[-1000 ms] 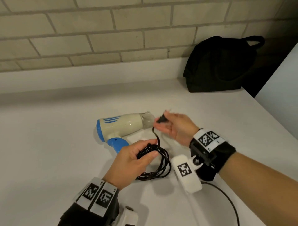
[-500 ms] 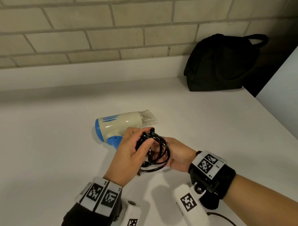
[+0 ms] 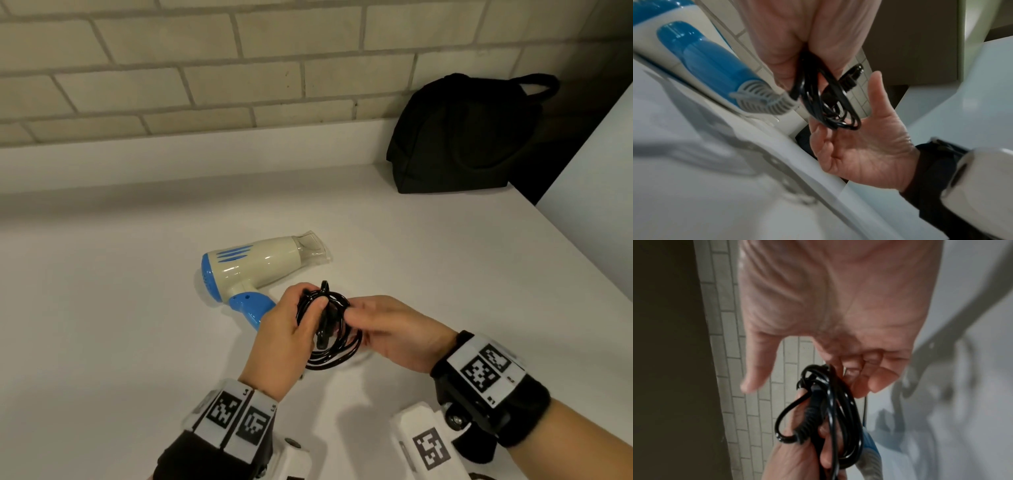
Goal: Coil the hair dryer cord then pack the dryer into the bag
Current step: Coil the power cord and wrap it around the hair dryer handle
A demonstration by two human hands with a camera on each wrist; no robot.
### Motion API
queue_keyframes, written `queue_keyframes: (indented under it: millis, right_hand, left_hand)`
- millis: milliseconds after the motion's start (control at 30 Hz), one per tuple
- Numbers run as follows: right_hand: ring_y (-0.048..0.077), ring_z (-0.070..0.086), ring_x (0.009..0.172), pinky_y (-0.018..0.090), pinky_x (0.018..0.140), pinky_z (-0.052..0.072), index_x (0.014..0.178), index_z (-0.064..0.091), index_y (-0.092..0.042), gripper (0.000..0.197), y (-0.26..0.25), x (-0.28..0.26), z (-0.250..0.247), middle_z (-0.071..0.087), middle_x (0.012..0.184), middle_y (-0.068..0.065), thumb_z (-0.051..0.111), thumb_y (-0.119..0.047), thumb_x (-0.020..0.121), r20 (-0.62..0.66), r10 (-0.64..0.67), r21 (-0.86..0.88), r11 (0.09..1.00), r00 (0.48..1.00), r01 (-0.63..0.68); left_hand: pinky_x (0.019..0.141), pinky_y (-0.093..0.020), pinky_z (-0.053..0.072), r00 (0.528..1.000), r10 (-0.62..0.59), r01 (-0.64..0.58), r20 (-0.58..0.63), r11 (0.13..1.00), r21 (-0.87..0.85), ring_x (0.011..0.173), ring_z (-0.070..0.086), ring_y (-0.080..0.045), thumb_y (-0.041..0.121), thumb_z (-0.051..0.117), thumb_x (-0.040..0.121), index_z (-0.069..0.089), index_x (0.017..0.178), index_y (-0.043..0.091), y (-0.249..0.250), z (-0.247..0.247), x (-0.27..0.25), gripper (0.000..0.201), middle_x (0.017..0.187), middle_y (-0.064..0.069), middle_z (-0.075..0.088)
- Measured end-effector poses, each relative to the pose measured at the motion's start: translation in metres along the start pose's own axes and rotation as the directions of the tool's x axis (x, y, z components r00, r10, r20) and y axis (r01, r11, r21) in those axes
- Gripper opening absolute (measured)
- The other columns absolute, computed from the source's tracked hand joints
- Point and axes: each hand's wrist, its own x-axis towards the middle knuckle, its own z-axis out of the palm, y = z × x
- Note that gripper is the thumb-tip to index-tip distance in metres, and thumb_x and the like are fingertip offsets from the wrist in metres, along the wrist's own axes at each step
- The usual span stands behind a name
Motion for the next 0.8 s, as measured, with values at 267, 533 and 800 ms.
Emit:
queue_keyframes:
  millis: [267, 533, 800]
  right_hand:
    - [0.008, 0.060, 0.070, 0.031, 0.073, 0.050, 0.086, 0.066, -0.006, 0.014, 0.004, -0.007, 0.015, 0.070, 0.079, 0.012, 0.056, -0.015, 0.088, -0.256, -0.130, -0.441, 0.898, 0.958, 0.004]
    - [0.002, 0.048, 0.088, 0.011, 0.073, 0.040, 0.109, 0.050, -0.028, 0.050, 0.003, -0.029, 0.021, 0.054, 0.108, -0.010, 0.053, -0.060, 0.071, -0.095, -0.561, -0.938, 0.326, 0.822, 0.114]
    - [0.012, 0.041, 0.086, 0.029, 0.071, 0.041, 0.090, 0.065, -0.030, 0.045, -0.005, -0.018, 0.034, 0.057, 0.094, 0.001, 0.046, -0.067, 0.072, -0.009, -0.662, -0.997, 0.066, 0.750, 0.045]
  left_hand:
    - [0.048, -0.010, 0.041, 0.999, -0.030, 0.027, 0.026, 0.995, 0.100, 0.051, 0.053, -0.002, 0.029, 0.045, 0.090, 0.048, 0.095, 0.025, -0.004, 0.004, -0.001, 0.007, 0.070, 0.004, 0.060]
    - [0.034, -0.014, 0.036, 0.981, -0.193, 0.190, -0.014, 0.977, -0.094, 0.030, 0.042, -0.001, 0.027, 0.047, 0.090, 0.053, 0.095, 0.015, 0.000, -0.003, 0.004, 0.015, 0.057, 0.000, 0.052]
    - [0.038, -0.011, 0.039, 0.985, -0.173, 0.169, -0.008, 0.973, -0.157, 0.037, 0.050, -0.001, 0.025, 0.048, 0.089, 0.058, 0.094, 0.012, 0.004, -0.001, 0.004, 0.018, 0.060, 0.003, 0.056]
